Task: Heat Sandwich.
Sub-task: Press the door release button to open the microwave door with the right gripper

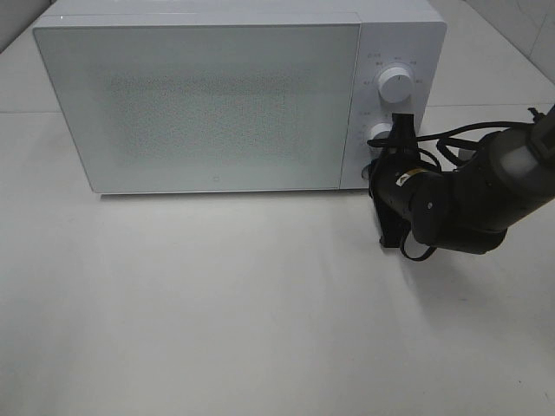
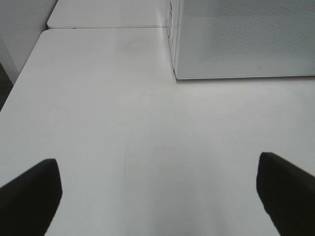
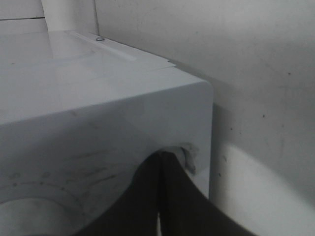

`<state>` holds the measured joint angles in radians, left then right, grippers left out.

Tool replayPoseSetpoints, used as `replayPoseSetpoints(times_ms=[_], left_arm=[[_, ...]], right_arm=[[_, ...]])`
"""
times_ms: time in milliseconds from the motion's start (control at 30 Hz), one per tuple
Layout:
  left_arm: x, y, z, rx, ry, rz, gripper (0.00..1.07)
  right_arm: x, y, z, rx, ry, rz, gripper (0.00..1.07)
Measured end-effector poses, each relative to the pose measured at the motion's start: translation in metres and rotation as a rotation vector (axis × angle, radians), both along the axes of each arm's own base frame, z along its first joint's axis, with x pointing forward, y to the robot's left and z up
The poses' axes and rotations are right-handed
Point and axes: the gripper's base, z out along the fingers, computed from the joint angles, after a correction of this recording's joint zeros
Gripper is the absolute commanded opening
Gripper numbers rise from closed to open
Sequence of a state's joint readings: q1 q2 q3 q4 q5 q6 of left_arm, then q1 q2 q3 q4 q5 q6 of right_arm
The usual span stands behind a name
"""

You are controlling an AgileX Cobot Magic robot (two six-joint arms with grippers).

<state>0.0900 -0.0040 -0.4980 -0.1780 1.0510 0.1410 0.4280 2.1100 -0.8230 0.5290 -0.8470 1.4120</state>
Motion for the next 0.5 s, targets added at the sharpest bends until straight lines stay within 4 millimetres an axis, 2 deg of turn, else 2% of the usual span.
replayPoseSetpoints(times_ms=[200, 500], left_arm=[[0.0, 0.0, 0.0, 0.0, 0.0, 0.0, 1.01], [0.0, 0.0, 0.0, 0.0, 0.0, 0.0, 1.01]], right_arm=[[0.005, 0.005, -0.011, -0.006, -0.035, -0.009, 0.0], [0.006, 0.007, -0.012, -0.001, -0.032, -0.022, 0.0]])
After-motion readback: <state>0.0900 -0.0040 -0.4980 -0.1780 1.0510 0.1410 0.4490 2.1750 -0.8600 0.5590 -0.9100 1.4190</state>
